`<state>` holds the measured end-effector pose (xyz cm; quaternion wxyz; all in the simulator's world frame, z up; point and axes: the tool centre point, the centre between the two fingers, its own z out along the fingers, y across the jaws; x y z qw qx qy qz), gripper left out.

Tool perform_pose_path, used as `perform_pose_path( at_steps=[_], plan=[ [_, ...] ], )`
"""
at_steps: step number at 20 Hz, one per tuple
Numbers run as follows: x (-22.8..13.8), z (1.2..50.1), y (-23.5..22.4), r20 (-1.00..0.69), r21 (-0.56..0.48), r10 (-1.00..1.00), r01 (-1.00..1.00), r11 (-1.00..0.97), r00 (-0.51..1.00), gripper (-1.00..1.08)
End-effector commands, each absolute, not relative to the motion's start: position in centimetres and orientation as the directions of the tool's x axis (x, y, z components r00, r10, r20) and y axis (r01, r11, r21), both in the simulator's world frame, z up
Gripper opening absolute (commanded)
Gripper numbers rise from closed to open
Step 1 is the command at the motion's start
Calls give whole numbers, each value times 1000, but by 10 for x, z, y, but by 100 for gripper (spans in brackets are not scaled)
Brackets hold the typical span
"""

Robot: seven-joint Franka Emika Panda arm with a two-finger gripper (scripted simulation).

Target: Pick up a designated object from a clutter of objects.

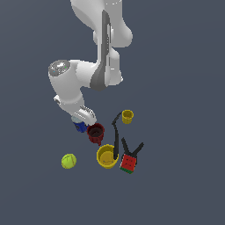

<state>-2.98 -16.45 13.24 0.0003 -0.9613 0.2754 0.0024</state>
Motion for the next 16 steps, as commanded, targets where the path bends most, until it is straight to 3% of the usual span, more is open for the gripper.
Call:
perform_pose_path(
  at_steps=[1,16],
  plan=[
    [-33,151,-144,0,0,-529,-529,-849,849,-100],
    [-63,269,0,3,5,-529,-529,-849,849,-100]
  ],
)
